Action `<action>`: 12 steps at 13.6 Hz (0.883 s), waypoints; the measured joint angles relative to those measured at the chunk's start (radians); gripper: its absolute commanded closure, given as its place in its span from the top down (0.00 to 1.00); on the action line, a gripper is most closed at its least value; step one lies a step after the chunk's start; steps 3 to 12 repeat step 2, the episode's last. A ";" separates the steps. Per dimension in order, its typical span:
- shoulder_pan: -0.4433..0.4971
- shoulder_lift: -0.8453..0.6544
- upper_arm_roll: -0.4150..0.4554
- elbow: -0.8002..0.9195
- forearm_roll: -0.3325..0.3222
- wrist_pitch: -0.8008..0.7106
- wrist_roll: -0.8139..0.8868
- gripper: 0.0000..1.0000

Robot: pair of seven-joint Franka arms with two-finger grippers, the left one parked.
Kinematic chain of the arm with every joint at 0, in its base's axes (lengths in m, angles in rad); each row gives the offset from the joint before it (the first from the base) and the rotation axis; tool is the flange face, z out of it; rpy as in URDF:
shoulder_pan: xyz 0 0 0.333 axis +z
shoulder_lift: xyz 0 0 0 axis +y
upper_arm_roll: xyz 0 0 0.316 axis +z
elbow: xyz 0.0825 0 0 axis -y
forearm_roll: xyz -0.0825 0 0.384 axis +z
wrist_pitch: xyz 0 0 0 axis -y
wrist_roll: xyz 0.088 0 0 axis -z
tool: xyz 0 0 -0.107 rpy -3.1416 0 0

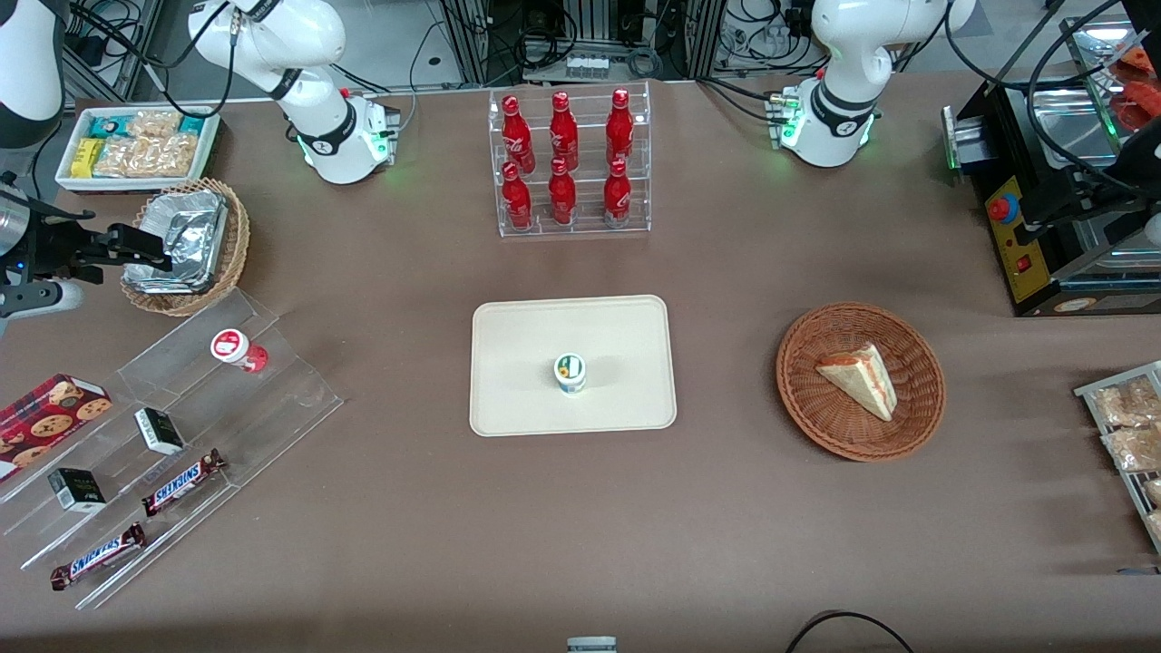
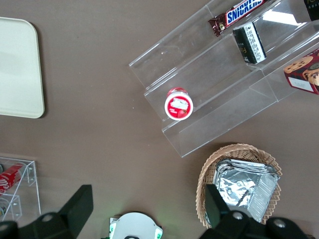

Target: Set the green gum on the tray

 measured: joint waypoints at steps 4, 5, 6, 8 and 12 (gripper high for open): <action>0.020 0.011 0.001 -0.003 0.000 0.000 0.056 1.00; 0.020 0.011 0.001 -0.003 0.000 0.000 0.056 1.00; 0.020 0.011 0.001 -0.003 0.000 0.000 0.056 1.00; 0.020 0.011 0.001 -0.003 0.000 0.000 0.056 1.00; 0.020 0.011 0.001 -0.003 0.000 0.000 0.056 1.00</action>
